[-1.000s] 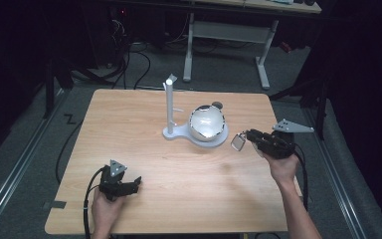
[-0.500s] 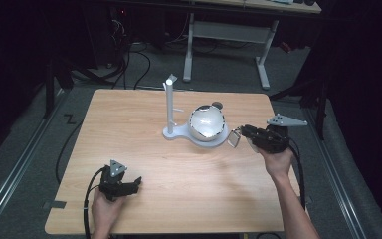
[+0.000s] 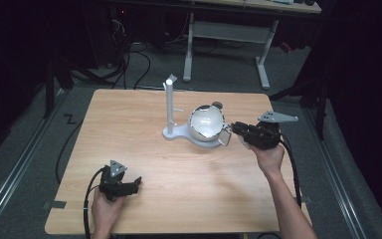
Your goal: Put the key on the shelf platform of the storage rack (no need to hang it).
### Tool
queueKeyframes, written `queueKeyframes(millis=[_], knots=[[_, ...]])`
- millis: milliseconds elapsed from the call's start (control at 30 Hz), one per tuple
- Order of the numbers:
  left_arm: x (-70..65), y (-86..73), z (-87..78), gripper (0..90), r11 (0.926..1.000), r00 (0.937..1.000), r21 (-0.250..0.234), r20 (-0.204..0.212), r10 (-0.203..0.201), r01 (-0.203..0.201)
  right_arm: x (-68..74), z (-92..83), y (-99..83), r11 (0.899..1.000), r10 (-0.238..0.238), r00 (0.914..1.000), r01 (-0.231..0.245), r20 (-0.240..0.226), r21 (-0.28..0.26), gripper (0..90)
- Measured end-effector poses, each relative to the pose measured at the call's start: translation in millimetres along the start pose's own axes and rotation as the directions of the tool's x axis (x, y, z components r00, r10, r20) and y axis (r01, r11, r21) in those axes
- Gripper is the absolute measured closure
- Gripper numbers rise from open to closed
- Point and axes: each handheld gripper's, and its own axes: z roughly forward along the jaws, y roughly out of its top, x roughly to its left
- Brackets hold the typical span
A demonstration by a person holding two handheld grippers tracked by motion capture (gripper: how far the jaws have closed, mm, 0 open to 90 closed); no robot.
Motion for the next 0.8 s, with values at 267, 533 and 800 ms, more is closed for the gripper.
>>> queueKeyframes(millis=[267,533,800], knots=[[0.0,0.1,-0.1,17.9,1.0,1.0,0.001,0.0,-0.001,0.001,0.8,11.7,15.7,1.0,-0.011,0.9998,0.011,0.015,0.005,74.7],[0.0,0.1,-0.1,18.0,1.0,1.0,0.0,-0.001,-0.003,0.003,-4.9,22.7,33.0,1.0,-0.006,0.999,0.006,0.045,0.009,74.7],[-0.2,0.2,-0.3,18.0,1.0,1.0,0.003,-0.002,-0.005,0.005,-14.3,42.3,31.7,0.999,0.034,0.9965,-0.037,0.076,0.038,74.6]])
